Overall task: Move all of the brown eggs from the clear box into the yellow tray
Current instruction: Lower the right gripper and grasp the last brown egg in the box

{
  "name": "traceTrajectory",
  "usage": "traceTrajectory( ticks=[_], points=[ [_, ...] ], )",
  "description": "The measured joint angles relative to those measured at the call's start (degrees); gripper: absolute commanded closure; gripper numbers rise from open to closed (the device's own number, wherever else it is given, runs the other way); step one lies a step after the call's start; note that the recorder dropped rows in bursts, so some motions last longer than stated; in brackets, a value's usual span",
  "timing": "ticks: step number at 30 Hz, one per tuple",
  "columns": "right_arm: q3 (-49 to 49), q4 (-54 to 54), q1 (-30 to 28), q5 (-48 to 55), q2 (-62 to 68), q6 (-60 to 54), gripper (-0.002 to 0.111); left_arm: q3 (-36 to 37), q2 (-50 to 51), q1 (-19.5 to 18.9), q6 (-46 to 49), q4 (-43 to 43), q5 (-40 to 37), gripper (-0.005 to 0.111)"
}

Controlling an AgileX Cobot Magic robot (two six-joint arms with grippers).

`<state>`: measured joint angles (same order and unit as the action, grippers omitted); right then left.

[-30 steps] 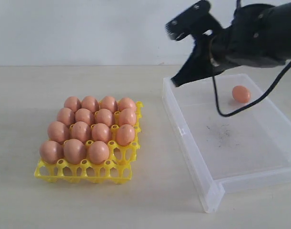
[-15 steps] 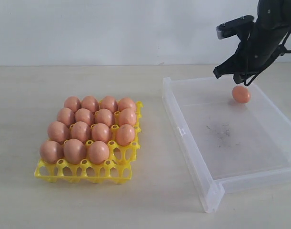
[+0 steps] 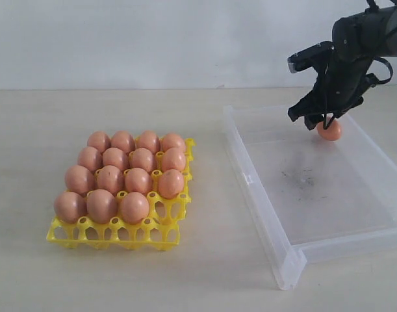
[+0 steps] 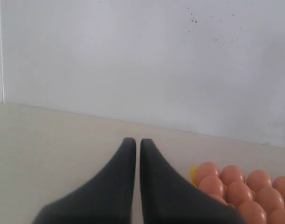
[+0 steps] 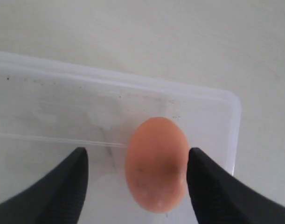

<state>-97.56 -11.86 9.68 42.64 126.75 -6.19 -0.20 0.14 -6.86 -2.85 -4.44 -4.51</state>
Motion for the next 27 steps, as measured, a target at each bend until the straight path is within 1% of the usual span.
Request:
traceTrajectory(
  ticks=[5, 14, 23, 27],
  points=[
    [-0.5, -0.4, 0.0, -2.2, 1.1, 0.3, 0.052, 0.0, 0.0, 0.0, 0.0, 0.0, 0.0, 0.103],
    [-0.6, -0.9, 0.0, -3.2, 2.0, 0.9, 0.052, 0.0, 0.0, 0.0, 0.0, 0.0, 0.0, 0.103],
    [-0.6, -0.9, 0.0, 3.3, 2.6, 1.7, 0.052, 0.0, 0.0, 0.0, 0.0, 0.0, 0.0, 0.103],
    [-0.6, -0.9, 0.0, 4.3, 2.8, 1.8, 0.052, 0.0, 0.0, 0.0, 0.0, 0.0, 0.0, 0.103]
  ],
)
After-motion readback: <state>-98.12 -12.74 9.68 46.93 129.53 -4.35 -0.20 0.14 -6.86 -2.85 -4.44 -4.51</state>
